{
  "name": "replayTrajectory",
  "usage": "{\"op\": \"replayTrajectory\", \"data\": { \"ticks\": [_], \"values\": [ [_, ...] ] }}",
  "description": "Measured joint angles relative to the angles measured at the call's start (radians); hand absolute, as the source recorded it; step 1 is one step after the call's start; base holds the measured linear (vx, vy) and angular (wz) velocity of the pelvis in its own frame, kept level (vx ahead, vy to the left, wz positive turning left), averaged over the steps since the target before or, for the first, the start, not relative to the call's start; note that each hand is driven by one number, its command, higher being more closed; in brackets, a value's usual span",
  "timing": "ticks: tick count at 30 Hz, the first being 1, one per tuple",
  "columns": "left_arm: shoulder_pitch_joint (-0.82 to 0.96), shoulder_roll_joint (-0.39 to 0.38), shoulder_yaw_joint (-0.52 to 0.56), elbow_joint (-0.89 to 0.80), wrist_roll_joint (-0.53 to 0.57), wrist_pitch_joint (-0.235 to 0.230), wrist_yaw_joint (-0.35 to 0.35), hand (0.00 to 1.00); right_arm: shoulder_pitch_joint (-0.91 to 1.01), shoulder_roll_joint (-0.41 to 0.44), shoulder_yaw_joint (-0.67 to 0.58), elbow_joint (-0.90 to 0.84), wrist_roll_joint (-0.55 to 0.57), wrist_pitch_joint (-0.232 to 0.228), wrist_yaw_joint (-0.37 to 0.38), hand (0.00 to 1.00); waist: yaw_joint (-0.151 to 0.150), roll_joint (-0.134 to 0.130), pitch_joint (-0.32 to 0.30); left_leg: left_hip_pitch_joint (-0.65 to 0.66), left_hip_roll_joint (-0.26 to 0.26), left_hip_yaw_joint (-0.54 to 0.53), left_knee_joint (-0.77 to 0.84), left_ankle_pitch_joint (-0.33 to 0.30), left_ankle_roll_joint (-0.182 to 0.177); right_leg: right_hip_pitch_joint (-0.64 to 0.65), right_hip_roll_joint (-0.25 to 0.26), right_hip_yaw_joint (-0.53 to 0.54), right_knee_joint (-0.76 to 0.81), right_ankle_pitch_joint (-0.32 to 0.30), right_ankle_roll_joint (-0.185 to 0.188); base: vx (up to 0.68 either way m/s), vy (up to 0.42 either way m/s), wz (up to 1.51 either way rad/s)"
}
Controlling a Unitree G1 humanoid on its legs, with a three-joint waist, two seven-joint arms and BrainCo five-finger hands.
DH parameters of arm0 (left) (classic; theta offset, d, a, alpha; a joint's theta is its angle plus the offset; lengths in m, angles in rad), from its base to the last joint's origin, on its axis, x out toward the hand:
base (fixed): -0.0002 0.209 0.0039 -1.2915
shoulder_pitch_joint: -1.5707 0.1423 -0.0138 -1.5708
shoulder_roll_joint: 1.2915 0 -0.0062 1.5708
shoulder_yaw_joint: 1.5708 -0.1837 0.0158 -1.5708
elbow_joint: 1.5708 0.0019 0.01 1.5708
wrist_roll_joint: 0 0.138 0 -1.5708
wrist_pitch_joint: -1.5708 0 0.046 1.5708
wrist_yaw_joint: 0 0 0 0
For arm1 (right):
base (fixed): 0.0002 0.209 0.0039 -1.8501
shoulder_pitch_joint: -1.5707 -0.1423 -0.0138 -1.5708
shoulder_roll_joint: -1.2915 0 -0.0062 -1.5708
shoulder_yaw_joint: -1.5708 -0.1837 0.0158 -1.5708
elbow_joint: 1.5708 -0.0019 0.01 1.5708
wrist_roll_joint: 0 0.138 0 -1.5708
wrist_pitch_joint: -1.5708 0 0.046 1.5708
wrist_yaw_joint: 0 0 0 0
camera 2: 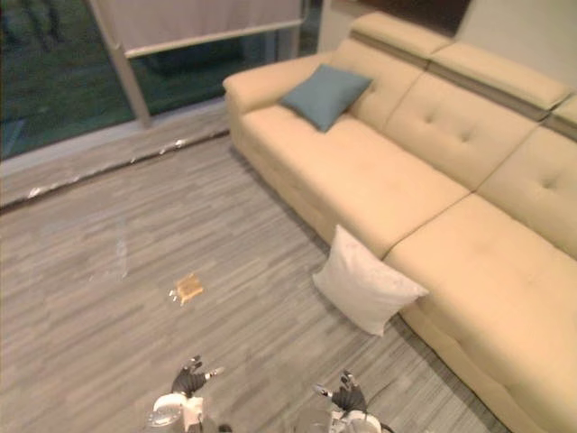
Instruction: Pick up cushions and gather them together orderly.
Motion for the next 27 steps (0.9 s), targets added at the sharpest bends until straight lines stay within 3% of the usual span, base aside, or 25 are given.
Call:
{"op": "replayTrajectory", "data": {
  "ticks": [2,4,5,6,7,8,9,11,12,14,15,18,20,22,23,24,27],
  "values": [
    [-0.004,0.018,-0.029,0.018,-0.001,0.001,-0.002,0.0,-0.035,-0.017,0.001,0.029,0.0,0.0,0.0,0.0,-0.013,0.014,0.007,0.054,0.022,0.04,-0.047,0.01,-0.017,-0.074,-0.004,-0.137,-0.085,0.0,-0.01,0.49,0.057,-0.52],
    [-0.016,0.026,-0.032,0.045,-0.003,0.007,-0.002,0.0,-0.063,-0.037,0.005,0.03,0.0,-0.004,0.0,0.0,-0.021,0.041,0.024,0.089,0.05,0.074,-0.067,0.019,-0.031,-0.141,0.019,-0.286,-0.217,0.056,-0.086,0.45,-0.03,-0.66],
    [-0.013,0.034,-0.034,0.045,-0.003,0.008,-0.002,0.0,-0.062,-0.042,0.014,0.033,-0.001,-0.004,0.0,0.0,-0.019,0.039,0.023,0.113,0.039,0.102,-0.067,0.021,-0.05,-0.133,0.047,-0.345,-0.403,0.171,-0.143,0.49,-0.058,-0.77],
    [-0.01,0.046,-0.035,0.056,-0.001,0.009,-0.004,0.0,-0.048,-0.042,0.017,0.036,0.006,-0.007,0.005,0.0,-0.019,0.019,0.02,0.142,0.017,0.106,-0.05,0.011,-0.077,-0.118,0.058,-0.348,-0.511,0.291,-0.25,0.49,-0.053,-1.09],
    [-0.017,0.03,-0.037,0.065,-0.001,0.009,-0.003,0.0,-0.072,-0.054,0.009,0.038,-0.001,-0.007,-0.001,0.0,-0.008,0.066,0.033,0.156,0.048,0.097,-0.03,-0.009,-0.093,-0.116,0.082,-0.345,-0.492,0.293,-0.259,0.43,-0.061,-0.86],
    [-0.025,0.029,-0.05,0.065,0.001,0.007,-0.008,0.0,-0.084,-0.071,0.004,0.053,0.001,-0.007,0.0,0.0,-0.029,0.085,0.035,0.133,0.047,0.048,-0.023,-0.022,-0.111,-0.105,0.089,-0.327,-0.499,0.26,-0.243,0.29,-0.066,-0.63],
    [-0.032,0.019,-0.054,0.063,0.002,0.006,-0.009,0.0,-0.084,-0.074,-0.007,0.051,0.003,-0.01,0.002,0.0,-0.037,0.095,0.04,0.108,0.046,0.026,-0.012,0.018,-0.115,-0.101,0.092,-0.32,-0.493,0.243,-0.237,0.34,-0.15,-0.3],
    [-0.035,0.0,-0.052,0.068,0.004,0.004,-0.01,0.0,-0.083,-0.087,-0.007,0.06,0.001,-0.009,0.001,0.0,-0.038,0.107,0.047,0.048,0.119,0.002,0.259,0.084,-0.139,-0.032,0.119,-0.288,-0.509,0.192,-0.212,0.29,-0.149,-0.27],
    [-0.03,-0.007,-0.046,0.06,0.005,0.004,-0.011,0.0,-0.08,-0.085,-0.006,0.061,0.001,-0.008,0.001,0.0,-0.035,0.104,0.053,0.012,0.156,-0.022,0.388,0.096,-0.123,0.007,0.139,-0.277,-0.532,0.177,-0.199,0.24,-0.089,-0.36],
    [-0.028,-0.019,-0.018,0.035,0.005,-0.001,-0.011,0.0,-0.073,-0.083,-0.007,0.072,0.001,-0.003,0.0,0.0,-0.013,0.105,0.055,-0.079,0.176,-0.072,0.573,0.016,-0.128,0.1,0.181,-0.218,-0.595,0.167,-0.187,0.25,-0.082,-0.68],
    [-0.027,-0.021,-0.007,0.03,0.005,-0.003,-0.011,0.0,-0.07,-0.08,-0.008,0.073,0.001,-0.002,0.0,0.0,-0.01,0.103,0.057,-0.108,0.158,-0.089,0.566,-0.002,-0.114,0.126,0.185,-0.203,-0.613,0.166,-0.183,0.23,-0.047,-0.83],
    [-0.026,-0.023,0.0,0.007,0.005,-0.009,-0.01,0.0,-0.061,-0.067,-0.037,0.071,0.003,0.005,-0.002,0.0,0.0,0.097,0.059,-0.207,0.058,-0.183,0.348,-0.027,-0.11,0.174,0.191,-0.117,-0.643,0.157,-0.165,0.23,0.007,-0.94],
    [-0.027,-0.041,0.026,-0.013,0.004,-0.01,-0.01,0.0,-0.058,-0.065,-0.041,0.061,0.003,0.005,-0.008,0.0,0.015,0.094,0.061,-0.255,-0.027,-0.317,0.174,-0.017,-0.11,0.203,0.191,-0.046,-0.642,0.147,-0.147,0.32,0.089,-1.01],
    [-0.025,-0.049,0.032,-0.024,0.003,-0.013,-0.009,0.0,-0.04,-0.065,-0.04,0.061,0.002,0.006,-0.013,0.0,0.029,0.094,0.061,-0.259,-0.071,-0.415,0.05,0.041,-0.1,0.227,0.202,0.016,-0.647,0.135,-0.131,0.27,0.119,-1.05],
    [-0.021,-0.053,0.032,-0.026,0.003,-0.013,-0.009,0.0,-0.036,-0.065,-0.033,0.057,0.002,0.006,-0.016,0.0,0.032,0.102,0.056,-0.256,-0.065,-0.419,0.017,0.098,-0.072,0.241,0.215,0.044,-0.648,0.125,-0.117,0.38,0.226,-1.19],
    [-0.018,-0.058,0.036,-0.031,0.003,-0.013,-0.009,0.0,-0.033,-0.052,-0.023,0.051,0.002,0.007,-0.017,0.0,0.036,0.094,0.051,-0.239,-0.056,-0.405,0.023,0.165,-0.052,0.254,0.224,0.092,-0.637,0.108,-0.097,0.34,0.208,-1.05],
    [-0.01,-0.041,0.039,-0.028,0.003,-0.012,-0.01,0.0,-0.003,-0.007,0.0,0.024,0.001,0.004,-0.017,0.0,0.036,0.025,0.008,-0.205,-0.071,-0.305,-0.008,0.129,-0.023,0.244,0.19,0.179,-0.628,0.094,-0.069,0.37,0.195,-0.88]
  ]
}}
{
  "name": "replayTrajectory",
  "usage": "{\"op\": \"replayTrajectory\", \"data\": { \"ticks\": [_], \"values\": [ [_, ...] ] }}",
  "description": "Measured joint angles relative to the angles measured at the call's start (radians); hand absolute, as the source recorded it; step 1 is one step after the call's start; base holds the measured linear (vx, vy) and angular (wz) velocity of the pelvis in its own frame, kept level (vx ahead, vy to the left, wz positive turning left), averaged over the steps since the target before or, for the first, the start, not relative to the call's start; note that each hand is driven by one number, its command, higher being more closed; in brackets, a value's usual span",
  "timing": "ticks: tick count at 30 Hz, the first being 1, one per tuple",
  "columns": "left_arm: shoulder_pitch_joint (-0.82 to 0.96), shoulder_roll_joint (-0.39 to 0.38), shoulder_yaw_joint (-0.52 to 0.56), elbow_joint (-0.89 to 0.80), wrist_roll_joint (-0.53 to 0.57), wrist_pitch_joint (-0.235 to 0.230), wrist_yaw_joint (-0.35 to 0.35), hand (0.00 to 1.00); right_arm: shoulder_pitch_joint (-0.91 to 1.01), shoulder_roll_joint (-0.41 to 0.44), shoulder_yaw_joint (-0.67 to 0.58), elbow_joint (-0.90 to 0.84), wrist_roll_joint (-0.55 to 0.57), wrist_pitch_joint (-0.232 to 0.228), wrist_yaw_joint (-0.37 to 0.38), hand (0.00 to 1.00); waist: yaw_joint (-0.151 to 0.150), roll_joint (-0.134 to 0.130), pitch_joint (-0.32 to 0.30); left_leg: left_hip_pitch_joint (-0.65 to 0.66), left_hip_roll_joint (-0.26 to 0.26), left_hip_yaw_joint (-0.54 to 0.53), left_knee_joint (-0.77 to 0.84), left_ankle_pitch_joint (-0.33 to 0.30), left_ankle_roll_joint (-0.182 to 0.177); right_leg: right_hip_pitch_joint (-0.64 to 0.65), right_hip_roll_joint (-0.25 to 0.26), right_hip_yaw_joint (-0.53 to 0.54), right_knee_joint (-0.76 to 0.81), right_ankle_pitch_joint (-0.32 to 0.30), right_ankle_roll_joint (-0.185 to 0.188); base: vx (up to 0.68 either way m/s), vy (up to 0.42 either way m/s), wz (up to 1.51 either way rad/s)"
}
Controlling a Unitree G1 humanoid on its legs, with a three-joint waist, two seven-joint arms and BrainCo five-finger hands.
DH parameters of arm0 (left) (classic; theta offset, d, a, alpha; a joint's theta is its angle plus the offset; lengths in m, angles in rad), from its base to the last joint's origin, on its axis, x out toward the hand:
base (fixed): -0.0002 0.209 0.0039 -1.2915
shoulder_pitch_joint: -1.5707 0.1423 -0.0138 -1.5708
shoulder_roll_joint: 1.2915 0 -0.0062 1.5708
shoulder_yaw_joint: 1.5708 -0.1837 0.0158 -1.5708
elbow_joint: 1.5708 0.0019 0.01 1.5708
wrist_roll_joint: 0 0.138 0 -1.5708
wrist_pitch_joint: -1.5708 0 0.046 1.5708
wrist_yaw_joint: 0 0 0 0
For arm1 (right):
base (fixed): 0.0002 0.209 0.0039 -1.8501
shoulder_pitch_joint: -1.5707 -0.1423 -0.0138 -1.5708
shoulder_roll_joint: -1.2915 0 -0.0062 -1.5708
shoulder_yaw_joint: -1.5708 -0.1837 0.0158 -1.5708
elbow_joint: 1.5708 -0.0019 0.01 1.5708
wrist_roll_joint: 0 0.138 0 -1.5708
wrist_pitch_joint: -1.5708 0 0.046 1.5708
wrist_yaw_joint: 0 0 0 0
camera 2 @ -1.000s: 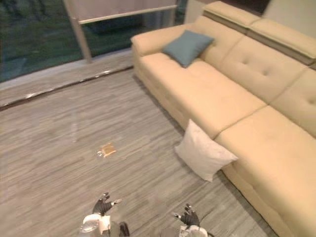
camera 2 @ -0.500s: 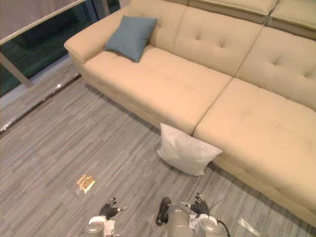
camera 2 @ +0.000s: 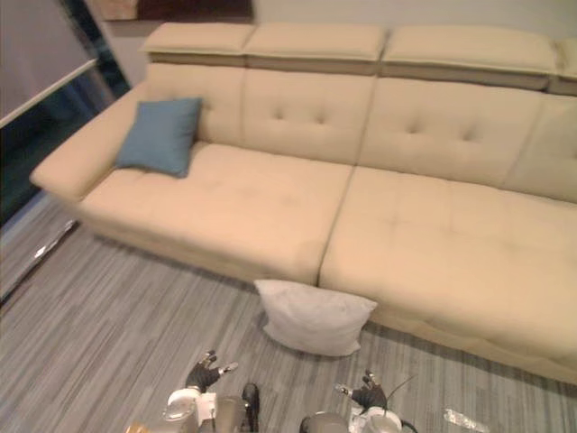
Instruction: Pick up cushions and gather them together orderly.
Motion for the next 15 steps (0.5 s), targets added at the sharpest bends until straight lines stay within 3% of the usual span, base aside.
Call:
{"op": "replayTrajectory", "data": {
  "ticks": [1,2,3,4,6,9,10,11,15],
  "values": [
    [-0.001,0.003,-0.002,0.001,0.0,0.0,0.0,0.0,0.0,0.011,0.0,0.0,0.0,0.0,-0.001,0.0,0.0,-0.01,-0.002,0.007,-0.002,0.019,-0.001,-0.006,0.009,-0.006,-0.006,0.005,0.013,-0.002,0.007,0.29,0.151,-0.76],
    [-0.002,0.006,-0.007,0.001,0.0,0.0,0.0,0.0,0.0,0.015,0.0,0.0,0.0,0.001,0.0,0.0,0.003,-0.018,0.0,0.035,-0.002,0.052,-0.017,-0.012,0.018,-0.018,-0.017,0.005,0.055,-0.005,0.046,0.22,0.133,-0.76],
    [0.0,0.006,-0.007,0.005,0.0,0.001,0.0,0.0,-0.003,0.014,-0.001,0.001,-0.001,0.001,0.0,0.0,0.006,-0.013,0.003,0.085,0.004,0.088,-0.046,-0.016,0.024,-0.042,-0.022,0.0,0.138,0.0,0.089,0.22,0.15,-0.82],
    [0.001,0.009,-0.007,0.01,0.0,0.001,0.001,0.0,-0.004,0.009,-0.001,0.0,-0.001,-0.001,0.0,0.0,0.006,-0.004,0.009,0.121,0.009,0.105,-0.063,-0.017,0.026,-0.061,-0.025,-0.012,0.199,-0.002,0.097,0.15,0.123,-0.79],
    [0.001,0.024,-0.016,0.032,0.0,0.0,0.002,0.0,-0.006,0.003,0.0,0.005,-0.001,-0.002,0.0,0.0,0.004,-0.003,0.009,0.182,0.017,0.129,-0.087,-0.018,0.027,-0.079,-0.062,-0.073,0.261,-0.035,0.089,0.09,0.06,-0.53],
    [-0.001,0.057,-0.064,0.044,0.0,-0.001,0.001,0.0,-0.018,-0.006,0.003,0.02,-0.001,-0.003,0.0,0.0,-0.001,-0.005,0.008,0.196,0.039,0.14,-0.109,-0.019,0.024,-0.136,-0.139,-0.178,0.185,-0.029,0.075,0.08,-0.071,-0.23],
    [-0.003,0.072,-0.076,0.044,-0.001,-0.001,0.001,0.0,-0.034,-0.008,0.004,0.049,-0.001,-0.002,0.0,0.0,-0.001,-0.017,0.009,0.189,0.033,0.139,-0.108,-0.021,0.015,-0.155,-0.161,-0.183,0.095,0.055,0.072,0.15,-0.189,-0.1],
    [-0.012,0.083,-0.087,0.054,-0.001,-0.001,0.001,0.0,-0.044,-0.017,0.001,0.06,0.001,-0.003,0.002,0.0,-0.002,-0.016,0.013,0.193,0.033,0.124,-0.105,-0.033,-0.013,-0.148,-0.161,-0.177,0.078,0.092,0.07,0.09,-0.169,-0.04],
    [-0.023,0.057,-0.105,0.092,0.002,0.0,0.0,0.0,-0.057,-0.06,-0.001,0.083,0.001,-0.011,0.0,0.0,-0.013,0.045,0.01,0.197,0.072,0.072,-0.113,-0.025,-0.03,-0.121,-0.113,-0.186,0.046,0.095,0.062,0.05,-0.166,-0.02]
  ]
}}
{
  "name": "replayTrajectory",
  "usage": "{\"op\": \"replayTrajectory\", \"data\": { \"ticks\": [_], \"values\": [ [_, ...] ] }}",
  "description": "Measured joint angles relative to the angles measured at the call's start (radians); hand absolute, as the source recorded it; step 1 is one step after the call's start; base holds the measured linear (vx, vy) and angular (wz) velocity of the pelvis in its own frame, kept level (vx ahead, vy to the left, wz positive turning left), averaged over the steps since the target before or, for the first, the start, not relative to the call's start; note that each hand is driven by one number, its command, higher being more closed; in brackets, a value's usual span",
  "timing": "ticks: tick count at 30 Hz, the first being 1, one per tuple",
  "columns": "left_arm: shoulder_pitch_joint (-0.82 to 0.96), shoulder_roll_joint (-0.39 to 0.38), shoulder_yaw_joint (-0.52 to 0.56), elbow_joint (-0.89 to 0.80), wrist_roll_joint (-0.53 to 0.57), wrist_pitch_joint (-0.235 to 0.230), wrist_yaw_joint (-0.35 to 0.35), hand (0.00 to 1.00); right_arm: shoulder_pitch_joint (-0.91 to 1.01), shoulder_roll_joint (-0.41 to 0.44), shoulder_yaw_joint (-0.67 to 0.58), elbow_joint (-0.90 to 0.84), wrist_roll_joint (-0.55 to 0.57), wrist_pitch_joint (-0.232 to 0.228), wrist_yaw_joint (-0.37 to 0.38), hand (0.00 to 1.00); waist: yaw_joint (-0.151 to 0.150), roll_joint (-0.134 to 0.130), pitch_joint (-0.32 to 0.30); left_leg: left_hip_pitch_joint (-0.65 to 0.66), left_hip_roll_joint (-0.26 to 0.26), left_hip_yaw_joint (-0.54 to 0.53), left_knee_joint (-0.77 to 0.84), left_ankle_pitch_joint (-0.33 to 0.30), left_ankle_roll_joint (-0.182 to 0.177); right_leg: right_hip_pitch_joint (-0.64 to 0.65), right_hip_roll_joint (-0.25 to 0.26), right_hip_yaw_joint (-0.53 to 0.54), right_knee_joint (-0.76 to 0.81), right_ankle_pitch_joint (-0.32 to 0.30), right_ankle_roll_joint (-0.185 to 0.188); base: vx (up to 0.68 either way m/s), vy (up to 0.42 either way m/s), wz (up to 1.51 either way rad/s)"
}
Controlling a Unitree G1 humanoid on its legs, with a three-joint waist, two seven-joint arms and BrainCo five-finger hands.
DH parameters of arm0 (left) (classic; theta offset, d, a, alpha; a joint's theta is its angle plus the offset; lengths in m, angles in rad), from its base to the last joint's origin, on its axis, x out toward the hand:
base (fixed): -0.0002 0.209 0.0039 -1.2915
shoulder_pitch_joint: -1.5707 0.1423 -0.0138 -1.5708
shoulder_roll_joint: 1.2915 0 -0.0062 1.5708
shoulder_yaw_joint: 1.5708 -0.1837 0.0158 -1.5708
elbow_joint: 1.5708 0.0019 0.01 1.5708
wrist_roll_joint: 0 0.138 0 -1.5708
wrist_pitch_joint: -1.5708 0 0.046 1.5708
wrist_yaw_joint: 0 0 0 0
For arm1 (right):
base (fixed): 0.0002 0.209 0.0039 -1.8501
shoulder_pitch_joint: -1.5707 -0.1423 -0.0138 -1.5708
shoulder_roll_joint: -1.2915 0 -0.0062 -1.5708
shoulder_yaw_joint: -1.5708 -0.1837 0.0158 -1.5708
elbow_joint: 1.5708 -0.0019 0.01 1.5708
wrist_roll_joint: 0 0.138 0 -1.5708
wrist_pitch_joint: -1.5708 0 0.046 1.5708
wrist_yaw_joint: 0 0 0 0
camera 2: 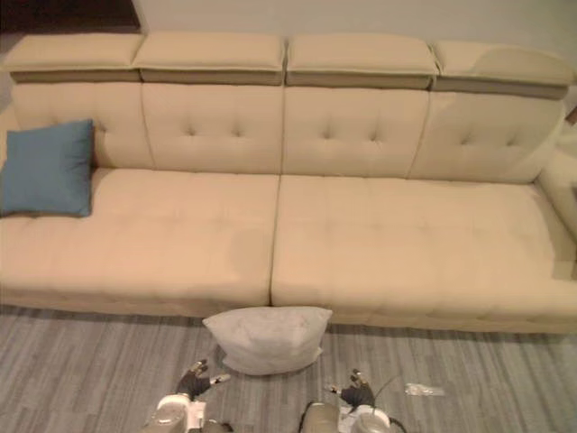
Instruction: Pick up cushions and gather them together orderly.
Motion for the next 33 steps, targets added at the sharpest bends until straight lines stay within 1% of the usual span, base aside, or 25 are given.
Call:
{"op": "replayTrajectory", "data": {
  "ticks": [1,2,5,8,11,12,13,14,15,16,17,18,20,21,22,24,26,27,29,33],
  "values": [
    [0.0,-0.006,-0.001,0.002,0.008,0.0,0.0,0.0,0.0,-0.004,-0.001,0.006,0.0,0.0,-0.001,0.0,-0.001,0.006,-0.003,0.008,0.006,-0.014,-0.011,0.008,-0.013,0.016,0.009,-0.006,-0.019,0.001,-0.002,0.01,-0.108,0.15],
    [0.0,-0.008,0.0,0.002,0.011,0.0,0.0,0.0,0.0,-0.004,-0.002,0.008,0.0,0.0,-0.001,0.0,-0.001,0.006,-0.003,0.009,0.01,-0.019,-0.013,0.011,-0.018,0.025,0.012,-0.014,-0.028,0.001,-0.003,0.01,-0.095,0.23],
    [-0.01,-0.002,-0.002,0.002,0.014,0.0,0.001,0.0,0.0,-0.004,-0.003,0.009,0.002,-0.001,-0.002,0.0,0.0,-0.007,0.001,-0.028,0.013,-0.04,0.013,0.014,-0.023,0.026,0.002,-0.054,-0.028,-0.001,-0.007,-0.05,-0.036,0.43],
    [-0.019,0.018,-0.024,-0.005,0.013,-0.001,0.004,0.0,0.001,0.001,-0.005,0.011,0.004,-0.001,-0.002,0.0,0.008,-0.032,0.013,-0.054,0.01,-0.042,0.036,0.014,-0.024,0.018,-0.009,-0.073,-0.022,-0.003,-0.008,-0.08,0.005,0.29],
    [-0.019,0.023,-0.023,-0.009,0.01,-0.001,0.01,0.0,0.002,0.001,-0.015,0.009,0.01,-0.002,-0.004,0.0,0.01,-0.032,0.014,-0.06,0.003,-0.04,0.025,0.015,-0.025,-0.003,-0.015,-0.067,0.0,-0.006,-0.009,-0.07,0.01,0.01],
    [-0.018,0.024,-0.019,-0.012,0.003,-0.001,0.012,0.0,0.001,0.003,-0.03,0.008,0.011,-0.002,-0.005,0.0,0.01,-0.035,0.017,-0.074,0.001,-0.037,0.033,0.014,-0.025,-0.025,-0.024,-0.061,0.032,-0.016,-0.01,-0.1,-0.007,-0.04],
    [-0.019,0.032,-0.018,-0.021,-0.008,-0.001,0.018,0.0,-0.004,0.004,-0.037,0.007,0.012,-0.002,-0.011,0.0,0.011,-0.042,0.027,-0.098,-0.003,-0.037,0.065,0.009,-0.033,-0.052,-0.037,-0.056,0.075,-0.031,-0.008,-0.15,-0.034,0.02],
    [-0.026,0.045,-0.015,-0.043,-0.022,-0.001,0.035,0.0,-0.016,0.006,-0.041,0.002,0.015,-0.002,-0.024,0.0,0.009,-0.054,0.05,-0.145,-0.001,-0.038,0.133,-0.011,-0.043,-0.093,-0.051,-0.05,0.133,-0.049,-0.015,-0.2,-0.063,0.09],
    [-0.042,0.056,-0.011,-0.064,-0.034,-0.001,0.046,0.0,-0.022,0.001,-0.042,-0.013,0.023,-0.004,-0.033,0.0,0.006,-0.055,0.074,-0.211,0.016,-0.039,0.222,-0.047,-0.045,-0.137,-0.051,-0.052,0.176,-0.066,-0.022,-0.2,-0.052,0.1],
    [-0.05,0.063,0.001,-0.083,-0.042,-0.001,0.054,0.0,-0.029,-0.004,-0.042,-0.026,0.033,-0.003,-0.04,0.0,0.007,-0.049,0.092,-0.264,0.035,-0.043,0.295,-0.078,-0.046,-0.172,-0.05,-0.057,0.218,-0.079,-0.03,-0.23,-0.053,0.07],
    [-0.062,0.077,0.02,-0.108,-0.059,-0.001,0.073,0.0,-0.042,-0.007,-0.043,-0.056,0.049,-0.004,-0.055,0.0,0.009,-0.051,0.121,-0.336,0.061,-0.045,0.39,-0.119,-0.048,-0.231,-0.048,-0.057,0.29,-0.105,-0.039,-0.19,-0.041,0.02],
    [-0.071,0.095,0.022,-0.125,-0.069,-0.001,0.084,0.0,-0.049,-0.01,-0.043,-0.088,0.053,-0.004,-0.067,0.0,0.011,-0.056,0.143,-0.384,0.079,-0.046,0.454,-0.145,-0.051,-0.277,-0.048,-0.054,0.346,-0.125,-0.046,-0.22,-0.068,-0.07],
    [-0.095,0.134,0.022,-0.168,-0.085,-0.001,0.105,0.0,-0.072,-0.021,-0.042,-0.156,0.061,-0.014,-0.088,0.0,0.015,-0.069,0.184,-0.476,0.106,-0.05,0.562,-0.184,-0.047,-0.371,-0.049,-0.044,0.441,-0.159,-0.049,-0.2,-0.072,-0.15],
    [-0.104,0.144,0.022,-0.183,-0.086,-0.001,0.111,0.0,-0.084,-0.026,-0.042,-0.175,0.065,-0.017,-0.096,0.0,0.016,-0.07,0.193,-0.504,0.113,-0.051,0.588,-0.191,-0.045,-0.398,-0.049,-0.042,0.462,-0.164,-0.049,-0.2,-0.063,-0.14],
    [-0.132,0.16,0.023,-0.204,-0.096,-0.002,0.122,0.0,-0.107,-0.041,-0.043,-0.207,0.081,-0.024,-0.112,0.0,0.016,-0.069,0.213,-0.558,0.125,-0.052,0.629,-0.196,-0.044,-0.45,-0.046,-0.039,0.492,-0.165,-0.05,-0.19,-0.054,-0.11],
    [-0.184,0.181,0.028,-0.227,-0.104,-0.006,0.139,0.0,-0.154,-0.061,-0.045,-0.236,0.081,-0.037,-0.135,0.0,0.015,-0.069,0.23,-0.644,0.137,-0.058,0.678,-0.196,-0.043,-0.54,-0.045,-0.033,0.532,-0.163,-0.054,-0.16,-0.041,-0.09],
    [-0.268,0.192,0.058,-0.238,-0.107,-0.024,0.165,0.0,-0.225,-0.076,-0.049,-0.276,0.081,-0.046,-0.165,0.0,0.015,-0.068,0.264,-0.748,0.152,-0.071,0.738,-0.199,-0.039,-0.636,-0.044,-0.033,0.577,-0.153,-0.072,-0.12,-0.025,-0.05],
    [-0.3,0.201,0.06,-0.238,-0.112,-0.027,0.173,0.0,-0.254,-0.081,-0.049,-0.289,0.081,-0.051,-0.176,0.0,0.014,-0.068,0.276,-0.787,0.158,-0.076,0.761,-0.199,-0.037,-0.673,-0.044,-0.03,0.594,-0.151,-0.075,-0.11,-0.028,-0.02],
    [-0.394,0.231,0.071,-0.27,-0.123,-0.03,0.19,0.0,-0.342,-0.097,-0.052,-0.33,0.081,-0.06,-0.197,0.0,0.012,-0.067,0.316,-0.914,0.166,-0.094,0.823,-0.201,-0.034,-0.79,-0.044,-0.029,0.643,-0.145,-0.087,-0.14,-0.03,-0.02],
    [-0.549,0.266,0.105,-0.298,-0.122,-0.039,0.209,0.0,-0.51,-0.124,-0.054,-0.362,0.093,-0.071,-0.215,0.0,0.014,-0.068,0.354,-1.112,0.178,-0.107,0.906,-0.198,-0.028,-0.986,-0.048,-0.022,0.715,-0.131,-0.11,-0.08,-0.018,-0.04]
  ]
}}
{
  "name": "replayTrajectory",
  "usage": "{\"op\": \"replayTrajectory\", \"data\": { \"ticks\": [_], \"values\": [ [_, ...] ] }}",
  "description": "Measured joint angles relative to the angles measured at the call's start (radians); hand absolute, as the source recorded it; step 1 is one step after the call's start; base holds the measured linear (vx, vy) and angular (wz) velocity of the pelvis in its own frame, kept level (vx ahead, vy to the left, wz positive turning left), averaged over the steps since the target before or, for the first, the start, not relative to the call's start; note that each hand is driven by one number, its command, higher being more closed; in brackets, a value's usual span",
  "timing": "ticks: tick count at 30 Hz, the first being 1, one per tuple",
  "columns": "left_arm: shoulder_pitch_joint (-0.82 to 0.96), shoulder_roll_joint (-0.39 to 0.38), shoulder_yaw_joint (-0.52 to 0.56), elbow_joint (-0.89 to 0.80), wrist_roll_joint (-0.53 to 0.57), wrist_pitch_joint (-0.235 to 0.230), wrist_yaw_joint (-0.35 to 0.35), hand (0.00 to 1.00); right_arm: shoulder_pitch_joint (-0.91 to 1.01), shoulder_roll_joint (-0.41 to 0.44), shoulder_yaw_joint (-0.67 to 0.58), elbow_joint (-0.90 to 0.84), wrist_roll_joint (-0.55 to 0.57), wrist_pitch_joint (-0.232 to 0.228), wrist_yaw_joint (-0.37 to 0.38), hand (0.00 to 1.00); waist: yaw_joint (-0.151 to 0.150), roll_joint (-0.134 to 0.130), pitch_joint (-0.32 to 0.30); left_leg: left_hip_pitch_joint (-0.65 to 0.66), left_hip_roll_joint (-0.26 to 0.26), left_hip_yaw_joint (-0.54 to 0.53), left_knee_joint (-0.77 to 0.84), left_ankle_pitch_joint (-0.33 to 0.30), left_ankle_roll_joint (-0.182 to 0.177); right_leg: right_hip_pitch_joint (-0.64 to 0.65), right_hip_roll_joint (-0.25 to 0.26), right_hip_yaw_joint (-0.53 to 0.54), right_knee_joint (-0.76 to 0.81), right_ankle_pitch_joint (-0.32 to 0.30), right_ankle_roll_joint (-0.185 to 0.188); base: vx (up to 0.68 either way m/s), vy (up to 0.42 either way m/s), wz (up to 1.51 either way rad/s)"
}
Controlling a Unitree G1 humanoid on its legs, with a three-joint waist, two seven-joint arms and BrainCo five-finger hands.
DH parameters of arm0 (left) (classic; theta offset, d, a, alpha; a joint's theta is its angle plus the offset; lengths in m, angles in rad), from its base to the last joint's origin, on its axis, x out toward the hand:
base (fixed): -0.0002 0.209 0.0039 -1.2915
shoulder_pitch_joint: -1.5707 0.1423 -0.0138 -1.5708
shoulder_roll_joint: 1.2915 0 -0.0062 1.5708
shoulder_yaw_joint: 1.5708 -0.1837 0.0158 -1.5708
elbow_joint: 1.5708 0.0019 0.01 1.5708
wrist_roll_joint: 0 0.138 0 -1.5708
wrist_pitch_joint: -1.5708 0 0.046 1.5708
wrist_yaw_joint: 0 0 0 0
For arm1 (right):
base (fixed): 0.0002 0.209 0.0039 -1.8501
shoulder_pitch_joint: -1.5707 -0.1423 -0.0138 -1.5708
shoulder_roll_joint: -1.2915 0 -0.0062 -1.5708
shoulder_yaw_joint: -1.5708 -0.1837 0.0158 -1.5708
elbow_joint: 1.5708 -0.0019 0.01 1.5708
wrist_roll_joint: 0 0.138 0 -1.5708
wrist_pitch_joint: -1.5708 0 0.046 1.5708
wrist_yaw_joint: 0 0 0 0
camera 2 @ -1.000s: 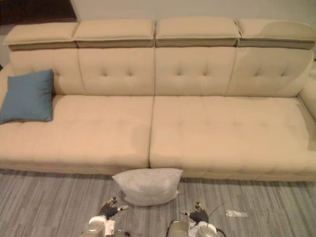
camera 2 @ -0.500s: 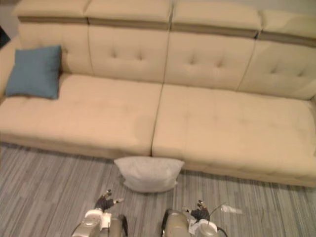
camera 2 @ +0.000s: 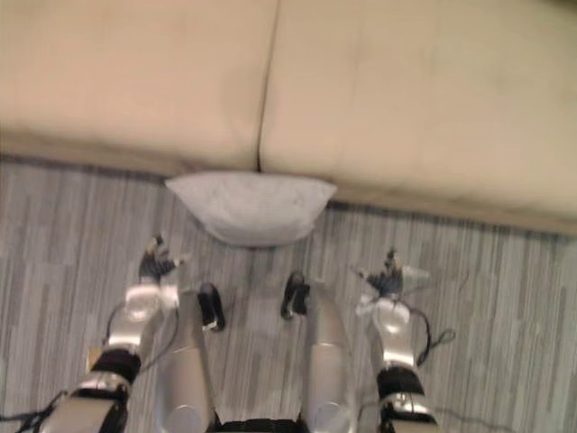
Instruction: Pick up cushions and gather them together orderly.
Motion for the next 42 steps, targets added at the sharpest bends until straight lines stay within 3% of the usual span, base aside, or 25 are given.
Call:
{"op": "replayTrajectory", "data": {
  "ticks": [6,16,17,18,31,36,42],
  "values": [
    [-0.172,0.007,0.031,-0.011,0.0,0.0,0.018,0.0,-0.238,-0.036,0.021,0.002,0.051,-0.008,-0.003,0.0,0.0,0.012,0.01,-0.207,0.005,-0.018,0.075,0.006,-0.001,-0.206,-0.011,0.004,0.073,0.007,-0.011,0.0,0.0,0.0],
    [-0.348,-0.053,-0.026,-0.015,0.01,-0.001,0.033,0.0,-0.471,-0.026,0.135,0.056,0.067,-0.007,-0.001,0.0,0.002,0.014,0.011,-0.351,-0.007,-0.044,0.104,0.018,0.008,-0.331,-0.029,-0.007,0.103,0.009,-0.01,-0.03,0.001,0.06],
    [-0.363,-0.056,-0.027,-0.015,0.01,-0.001,0.04,0.0,-0.49,-0.017,0.139,0.059,0.067,-0.007,-0.001,1.0,0.002,0.015,0.011,-0.359,-0.008,-0.045,0.104,0.02,0.01,-0.338,-0.03,-0.009,0.103,0.01,-0.01,-0.02,0.008,0.06],
    [-0.377,-0.058,-0.028,-0.015,0.011,-0.001,0.046,1.0,-0.509,-0.005,0.139,0.065,0.068,-0.007,-0.004,1.0,0.001,0.015,0.011,-0.365,-0.009,-0.045,0.103,0.021,0.009,-0.344,-0.031,-0.009,0.103,0.011,-0.009,-0.01,0.008,0.04],
    [-0.456,-0.07,-0.064,-0.006,-0.02,0.002,0.105,1.0,-0.557,-0.012,0.144,0.127,0.125,0.006,-0.022,1.0,0.003,0.015,0.011,-0.361,-0.02,-0.045,0.08,0.027,0.013,-0.331,-0.036,-0.016,0.073,0.023,-0.012,0.0,0.004,0.01],
    [-0.395,-0.089,-0.107,-0.099,-0.022,-0.001,0.106,1.0,-0.419,0.009,0.145,-0.005,0.155,-0.007,-0.04,1.0,0.0,0.018,0.008,-0.229,-0.023,-0.028,0.013,0.04,0.009,-0.207,-0.028,-0.019,0.008,0.035,-0.009,-0.01,-0.002,-0.01],
    [-0.187,-0.159,-0.151,-0.308,-0.04,-0.043,0.111,1.0,-0.174,0.051,0.145,-0.266,0.142,-0.037,-0.061,1.0,-0.002,0.019,0.003,0.067,-0.036,0.017,-0.159,0.07,0.002,0.069,-0.008,-0.022,-0.151,0.065,-0.001,-0.01,-0.003,-0.03]
  ]
}}
